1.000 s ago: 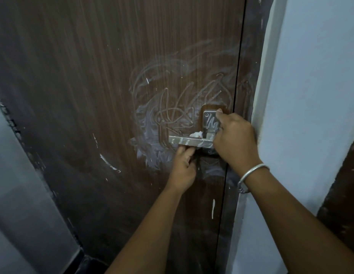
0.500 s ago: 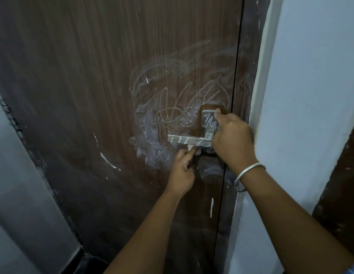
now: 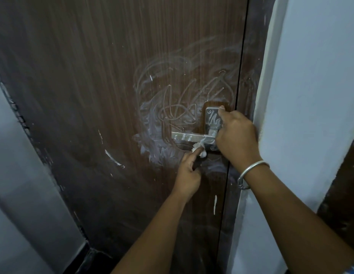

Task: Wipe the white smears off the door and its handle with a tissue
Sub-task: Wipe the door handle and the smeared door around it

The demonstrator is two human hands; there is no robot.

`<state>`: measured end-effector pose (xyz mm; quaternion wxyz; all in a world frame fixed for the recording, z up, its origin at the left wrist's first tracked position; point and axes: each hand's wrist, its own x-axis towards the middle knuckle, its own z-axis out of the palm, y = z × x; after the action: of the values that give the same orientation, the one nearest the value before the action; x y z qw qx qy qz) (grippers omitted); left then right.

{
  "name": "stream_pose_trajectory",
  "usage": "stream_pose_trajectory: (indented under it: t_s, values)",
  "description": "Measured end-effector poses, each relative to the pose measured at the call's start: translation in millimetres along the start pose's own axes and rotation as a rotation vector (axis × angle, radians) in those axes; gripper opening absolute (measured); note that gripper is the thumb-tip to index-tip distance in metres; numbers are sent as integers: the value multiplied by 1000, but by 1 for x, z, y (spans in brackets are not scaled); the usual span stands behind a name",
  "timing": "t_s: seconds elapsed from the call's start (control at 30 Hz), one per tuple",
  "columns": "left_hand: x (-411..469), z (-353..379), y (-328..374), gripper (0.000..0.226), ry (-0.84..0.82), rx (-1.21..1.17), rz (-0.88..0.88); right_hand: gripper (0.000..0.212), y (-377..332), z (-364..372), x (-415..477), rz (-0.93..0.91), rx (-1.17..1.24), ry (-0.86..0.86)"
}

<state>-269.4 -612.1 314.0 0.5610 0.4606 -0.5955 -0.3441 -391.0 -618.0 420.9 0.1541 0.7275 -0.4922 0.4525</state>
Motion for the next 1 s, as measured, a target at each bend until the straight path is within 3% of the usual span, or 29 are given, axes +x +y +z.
stream_pose_trajectory:
  t_s: [0.23, 0.37, 0.47, 0.6, 0.73, 0.83, 1.0]
  values:
    - [-6, 3, 13, 67, -52, 18, -149, 54, 1, 2, -4, 41, 71, 1]
    - [-11, 3, 25, 68, -113, 23, -183, 57, -5, 2, -23, 203, 382, 1]
    - [-20, 0, 28, 66, -117, -15, -201, 45, -13, 7, -54, 321, 448, 85]
    - [-35, -8, 36, 57, -156, -11, -129, 34, -21, 18, -79, 542, 658, -83]
    - [-43, -17, 47, 63, -160, -17, -87, 6, -25, 18, -81, 685, 851, -56]
    - [-44, -25, 57, 58, -187, 33, -33, 11, -29, 12, -77, 748, 1034, -76]
    - [-48, -43, 72, 53, -158, 99, 22, 29, -31, 3, -77, 681, 1054, -145]
